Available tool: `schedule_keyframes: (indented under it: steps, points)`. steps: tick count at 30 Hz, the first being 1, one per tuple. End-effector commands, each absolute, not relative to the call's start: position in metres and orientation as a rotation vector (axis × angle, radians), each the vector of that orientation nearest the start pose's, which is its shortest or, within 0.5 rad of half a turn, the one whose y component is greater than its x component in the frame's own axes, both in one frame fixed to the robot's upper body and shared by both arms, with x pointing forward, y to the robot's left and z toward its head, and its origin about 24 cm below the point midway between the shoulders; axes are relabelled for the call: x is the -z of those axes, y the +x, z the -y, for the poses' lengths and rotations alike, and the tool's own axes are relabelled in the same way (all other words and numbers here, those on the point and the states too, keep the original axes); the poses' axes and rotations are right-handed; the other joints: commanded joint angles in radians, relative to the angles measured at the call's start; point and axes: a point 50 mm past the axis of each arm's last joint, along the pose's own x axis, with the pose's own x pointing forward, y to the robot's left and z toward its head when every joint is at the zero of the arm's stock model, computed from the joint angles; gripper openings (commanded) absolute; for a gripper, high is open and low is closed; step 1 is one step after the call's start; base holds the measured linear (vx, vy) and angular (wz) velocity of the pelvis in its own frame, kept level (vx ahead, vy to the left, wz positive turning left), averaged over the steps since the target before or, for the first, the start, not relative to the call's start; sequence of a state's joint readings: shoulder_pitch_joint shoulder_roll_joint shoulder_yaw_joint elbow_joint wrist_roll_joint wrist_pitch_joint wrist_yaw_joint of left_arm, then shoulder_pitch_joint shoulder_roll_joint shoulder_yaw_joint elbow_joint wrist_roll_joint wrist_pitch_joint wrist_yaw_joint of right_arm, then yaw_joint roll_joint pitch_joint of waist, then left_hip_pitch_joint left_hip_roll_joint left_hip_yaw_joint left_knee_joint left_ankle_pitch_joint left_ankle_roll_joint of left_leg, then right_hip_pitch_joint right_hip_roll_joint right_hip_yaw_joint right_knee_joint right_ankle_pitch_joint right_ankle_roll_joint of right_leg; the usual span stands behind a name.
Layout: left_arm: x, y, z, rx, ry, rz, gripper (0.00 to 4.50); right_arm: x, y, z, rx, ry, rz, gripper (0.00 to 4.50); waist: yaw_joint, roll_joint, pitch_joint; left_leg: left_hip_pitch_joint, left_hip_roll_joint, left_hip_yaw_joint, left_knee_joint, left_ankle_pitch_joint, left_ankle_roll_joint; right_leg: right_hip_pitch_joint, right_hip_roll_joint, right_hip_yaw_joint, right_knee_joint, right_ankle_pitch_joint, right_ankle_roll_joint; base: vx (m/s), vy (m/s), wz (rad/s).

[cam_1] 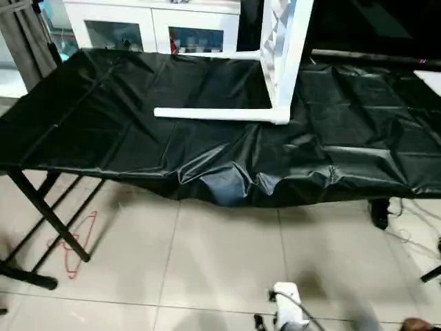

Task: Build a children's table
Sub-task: Flip table

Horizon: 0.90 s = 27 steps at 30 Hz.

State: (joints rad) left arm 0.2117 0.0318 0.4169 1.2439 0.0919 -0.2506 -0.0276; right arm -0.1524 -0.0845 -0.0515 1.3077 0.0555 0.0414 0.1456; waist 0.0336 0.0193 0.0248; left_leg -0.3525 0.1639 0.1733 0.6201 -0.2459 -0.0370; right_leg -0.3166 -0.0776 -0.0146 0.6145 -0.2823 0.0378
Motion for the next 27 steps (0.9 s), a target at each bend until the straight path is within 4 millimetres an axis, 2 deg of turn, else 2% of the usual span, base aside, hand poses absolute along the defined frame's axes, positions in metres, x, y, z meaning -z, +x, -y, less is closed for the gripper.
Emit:
schedule_keyframes:
  steps: [1, 2, 3, 4, 5, 6, 8, 11, 13, 14, 15, 17, 18, 19, 21, 23, 24, 25, 26, 27]
  points:
    - [0.124, 0.210, -0.191, 0.110, 0.031, -0.911, 4.44, 0.162, 0.129, 0.177, -0.025, 0.058, -1.194, 4.50, -0.002, 0.001, -0.014, 0.002, 0.088, -0.037, -0.110, -0.254, 0.065, -0.009, -0.089, 0.035, -0.073, 0.041, -0.292, 0.000, 0.000, 0.00]
    - [0.123, 0.211, -0.192, 0.107, 0.031, -0.910, 4.44, 0.163, 0.128, 0.177, -0.027, 0.055, -1.197, 4.50, -0.003, 0.005, -0.011, 0.005, 0.088, -0.037, -0.113, -0.280, 0.054, -0.012, -0.088, 0.035, -0.077, 0.007, -0.290, 0.000, 0.000, 0.00]
    - [0.122, 0.212, -0.194, 0.108, 0.040, -0.912, 4.44, 0.163, 0.126, 0.176, -0.049, 0.038, -1.207, 4.50, -0.005, -0.002, -0.010, 0.005, 0.088, -0.038, -0.114, -0.307, 0.046, -0.013, -0.089, 0.037, -0.081, -0.032, -0.287, 0.000, 0.000, 0.00]
    - [0.123, 0.211, -0.196, 0.114, 0.051, -0.916, 4.44, 0.164, 0.125, 0.177, -0.050, 0.035, -1.210, 4.50, -0.007, -0.024, -0.007, 0.004, 0.089, -0.036, -0.115, -0.316, 0.045, -0.014, -0.088, 0.038, -0.086, -0.068, -0.278, 0.000, 0.000, 0.00]
    - [0.123, 0.209, -0.198, 0.115, 0.061, -0.921, 4.44, 0.164, 0.124, 0.177, -0.052, 0.037, -1.213, 4.50, -0.003, -0.026, -0.009, 0.004, 0.090, -0.037, -0.115, -0.288, 0.050, -0.014, -0.090, 0.038, -0.082, -0.054, -0.277, 0.000, 0.000, 0.00]
    - [0.124, 0.207, -0.199, 0.105, 0.059, -0.927, 4.44, 0.164, 0.122, 0.178, -0.059, 0.042, -1.217, 4.50, -0.001, -0.020, -0.009, 0.005, 0.089, -0.038, -0.115, -0.281, 0.052, -0.015, -0.091, 0.039, -0.081, -0.048, -0.275, 0.000, 0.000, 0.00]
    - [0.126, 0.204, -0.199, 0.087, 0.040, -0.938, 4.44, 0.165, 0.120, 0.179, -0.079, 0.015, -1.225, 4.50, 0.000, -0.024, -0.007, 0.006, 0.089, -0.036, -0.115, -0.288, 0.056, -0.017, -0.091, 0.039, -0.085, -0.065, -0.267, 0.000, 0.000, 0.00]
    - [0.129, 0.199, -0.196, 0.091, 0.037, -0.954, 4.44, 0.165, 0.119, 0.180, -0.069, 0.012, -1.228, 4.50, 0.000, -0.023, -0.008, 0.004, 0.089, -0.036, -0.117, -0.276, 0.051, -0.017, -0.090, 0.039, -0.083, -0.057, -0.261, 0.000, 0.000, 0.00]
    - [0.132, 0.195, -0.192, 0.100, 0.037, -0.970, 4.44, 0.164, 0.120, 0.183, -0.048, 0.031, -1.222, 4.50, -0.001, -0.025, -0.010, 0.005, 0.091, -0.037, -0.116, -0.256, 0.056, -0.016, -0.089, 0.038, -0.079, -0.014, -0.262, 0.000, 0.000, 0.00]
    - [0.134, 0.192, -0.189, 0.106, 0.042, -0.977, 4.44, 0.164, 0.120, 0.185, -0.041, 0.034, -1.221, 4.50, -0.004, -0.037, -0.010, 0.004, 0.090, -0.034, -0.114, -0.247, 0.064, -0.016, -0.087, 0.038, -0.079, 0.004, -0.263, 0.000, 0.000, 0.00]
    - [0.136, 0.189, -0.186, 0.106, 0.054, -0.984, 4.44, 0.164, 0.120, 0.190, -0.045, 0.025, -1.221, 4.50, -0.001, -0.032, -0.010, 0.004, 0.091, -0.036, -0.115, -0.240, 0.065, -0.015, -0.090, 0.039, -0.076, 0.010, -0.264, 0.000, 0.000, 0.00]
    - [0.139, 0.183, -0.181, 0.117, 0.066, -0.997, 4.44, 0.162, 0.119, 0.199, -0.047, 0.021, -1.218, 4.50, -0.002, -0.036, -0.010, 0.005, 0.091, -0.034, -0.114, -0.237, 0.073, -0.016, -0.089, 0.038, -0.078, 0.011, -0.265, 0.000, 0.000, 0.00]
    - [0.141, 0.179, -0.178, 0.130, 0.060, -1.005, 4.44, 0.161, 0.120, 0.203, -0.056, 0.018, -1.208, 4.50, -0.004, -0.012, -0.010, 0.006, 0.091, -0.034, -0.114, -0.246, 0.064, -0.017, -0.087, 0.038, -0.078, 0.023, -0.266, 0.000, 0.000, 0.00]
    - [0.142, 0.178, -0.178, 0.135, 0.055, -1.008, 4.44, 0.161, 0.121, 0.204, -0.061, 0.017, -1.203, 4.50, -0.008, -0.019, -0.013, 0.006, 0.091, -0.031, -0.111, -0.239, 0.064, -0.014, -0.085, 0.037, -0.078, 0.044, -0.267, 0.000, 0.000, 0.00]
    - [0.143, 0.176, -0.180, 0.109, 0.040, -1.017, 4.44, 0.160, 0.123, 0.205, -0.052, -0.038, -1.209, 4.50, -0.009, -0.014, -0.011, 0.004, 0.089, -0.032, -0.111, -0.239, 0.063, -0.014, -0.086, 0.038, -0.076, 0.056, -0.278, 0.000, 0.000, 0.00]
    - [0.142, 0.177, -0.186, 0.080, 0.045, -1.029, 4.44, 0.161, 0.123, 0.199, -0.040, -0.024, -1.210, 4.50, -0.008, -0.047, -0.012, -0.001, 0.088, -0.030, -0.108, -0.229, 0.081, -0.011, -0.090, 0.038, -0.078, 0.031, -0.279, 0.000, 0.000, 0.00]
    - [0.142, 0.178, -0.189, 0.072, 0.045, -1.027, 4.44, 0.162, 0.125, 0.193, -0.039, -0.006, -1.205, 4.50, -0.007, -0.039, -0.012, -0.003, 0.087, -0.031, -0.107, -0.214, 0.092, -0.013, -0.092, 0.038, -0.077, 0.029, -0.278, 0.000, 0.000, 0.00]
    - [0.140, 0.181, -0.194, 0.045, 0.057, -1.010, 4.44, 0.162, 0.129, 0.182, -0.022, 0.027, -1.200, 4.50, -0.005, -0.061, -0.011, -0.004, 0.088, -0.030, -0.108, -0.214, 0.102, -0.014, -0.093, 0.038, -0.079, 0.014, -0.275, 0.000, 0.000, 0.00]
    - [0.138, 0.182, -0.196, 0.027, 0.066, -0.995, 4.44, 0.162, 0.131, 0.177, -0.009, 0.043, -1.199, 4.50, 0.000, -0.047, -0.020, -0.004, 0.090, -0.034, -0.105, -0.182, 0.103, -0.009, -0.098, 0.039, -0.068, 0.039, -0.278, 0.000, 0.000, 0.00]
    - [0.139, 0.181, -0.197, 0.003, 0.033, -0.992, 4.44, 0.163, 0.128, 0.173, -0.025, 0.029, -1.218, 4.50, 0.000, -0.044, -0.014, -0.005, 0.092, -0.035, -0.111, -0.177, 0.112, -0.014, -0.094, 0.036, -0.071, 0.036, -0.275, 0.000, 0.000, 0.00]
